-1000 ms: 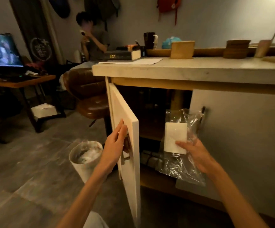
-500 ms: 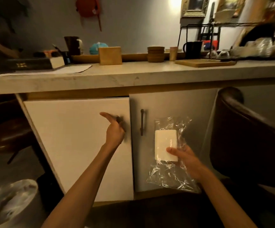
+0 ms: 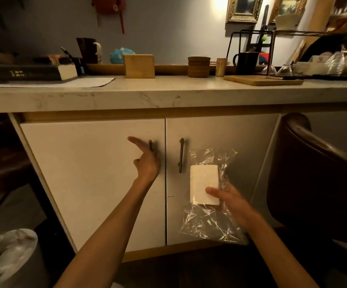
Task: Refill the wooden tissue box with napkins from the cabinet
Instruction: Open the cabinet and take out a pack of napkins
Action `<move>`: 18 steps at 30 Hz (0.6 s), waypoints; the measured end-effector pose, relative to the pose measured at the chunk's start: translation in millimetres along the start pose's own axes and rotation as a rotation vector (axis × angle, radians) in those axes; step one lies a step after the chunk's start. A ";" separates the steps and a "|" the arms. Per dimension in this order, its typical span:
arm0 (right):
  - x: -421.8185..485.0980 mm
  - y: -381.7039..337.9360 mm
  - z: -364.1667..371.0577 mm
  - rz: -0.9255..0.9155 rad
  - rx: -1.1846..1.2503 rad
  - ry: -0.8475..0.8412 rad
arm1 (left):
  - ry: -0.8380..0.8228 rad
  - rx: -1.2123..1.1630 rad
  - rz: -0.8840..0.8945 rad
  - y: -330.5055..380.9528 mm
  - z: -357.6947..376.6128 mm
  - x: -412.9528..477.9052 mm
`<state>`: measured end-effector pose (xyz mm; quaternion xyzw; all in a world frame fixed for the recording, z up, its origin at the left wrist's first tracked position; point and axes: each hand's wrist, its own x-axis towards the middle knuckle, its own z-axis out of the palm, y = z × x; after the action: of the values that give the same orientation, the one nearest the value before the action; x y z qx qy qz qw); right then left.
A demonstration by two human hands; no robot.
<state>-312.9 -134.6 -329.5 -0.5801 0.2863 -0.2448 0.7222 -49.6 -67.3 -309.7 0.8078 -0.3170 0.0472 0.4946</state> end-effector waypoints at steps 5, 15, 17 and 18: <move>1.7 1.7 13.0 0.045 0.007 -0.052 | -0.075 -0.433 0.037 -16.7 -34.0 -47.5; -18.9 20.1 150.8 0.160 -0.014 -0.373 | -0.592 -0.955 -0.424 -58.8 -143.2 -154.4; -20.6 17.5 165.5 0.127 -0.073 -0.495 | -0.509 -0.979 -0.450 -73.7 -162.1 -154.2; -17.7 18.4 169.2 0.119 -0.113 -0.544 | -0.491 -0.985 -0.471 -80.2 -171.1 -154.1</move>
<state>-207.2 -0.6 -317.7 -0.6460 0.1288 -0.0208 0.7521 -86.6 171.1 -344.9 0.5193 -0.2190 -0.4045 0.7202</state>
